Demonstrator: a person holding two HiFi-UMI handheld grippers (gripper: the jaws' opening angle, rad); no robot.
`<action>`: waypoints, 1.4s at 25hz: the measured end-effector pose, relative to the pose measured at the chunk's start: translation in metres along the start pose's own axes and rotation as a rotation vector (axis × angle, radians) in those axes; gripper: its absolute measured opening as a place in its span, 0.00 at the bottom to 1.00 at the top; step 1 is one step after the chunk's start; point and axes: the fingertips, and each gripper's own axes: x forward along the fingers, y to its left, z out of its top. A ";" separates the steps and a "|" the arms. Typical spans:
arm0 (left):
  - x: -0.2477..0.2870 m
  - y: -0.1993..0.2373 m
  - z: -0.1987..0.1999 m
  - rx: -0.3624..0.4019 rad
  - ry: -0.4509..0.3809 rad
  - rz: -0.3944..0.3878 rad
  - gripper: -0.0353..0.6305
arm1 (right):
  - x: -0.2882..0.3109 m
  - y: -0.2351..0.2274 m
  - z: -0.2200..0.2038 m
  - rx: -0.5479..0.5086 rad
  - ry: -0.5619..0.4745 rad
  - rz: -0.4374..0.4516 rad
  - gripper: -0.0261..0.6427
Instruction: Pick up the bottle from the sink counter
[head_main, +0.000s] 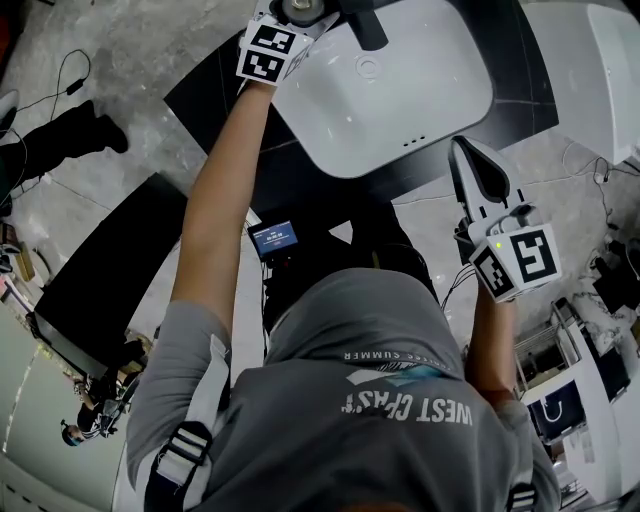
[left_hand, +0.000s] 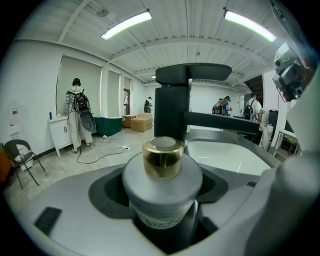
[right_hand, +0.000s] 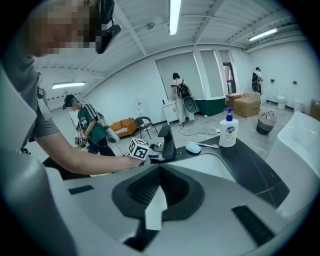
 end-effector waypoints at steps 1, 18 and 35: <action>-0.002 -0.002 -0.001 0.001 0.005 0.000 0.56 | 0.000 0.001 0.000 -0.001 -0.002 0.001 0.04; -0.066 -0.034 0.064 0.029 -0.034 -0.013 0.56 | -0.017 0.005 0.031 -0.032 -0.094 0.019 0.04; -0.165 -0.085 0.154 0.136 -0.108 -0.027 0.56 | -0.054 0.017 0.056 -0.081 -0.218 0.018 0.04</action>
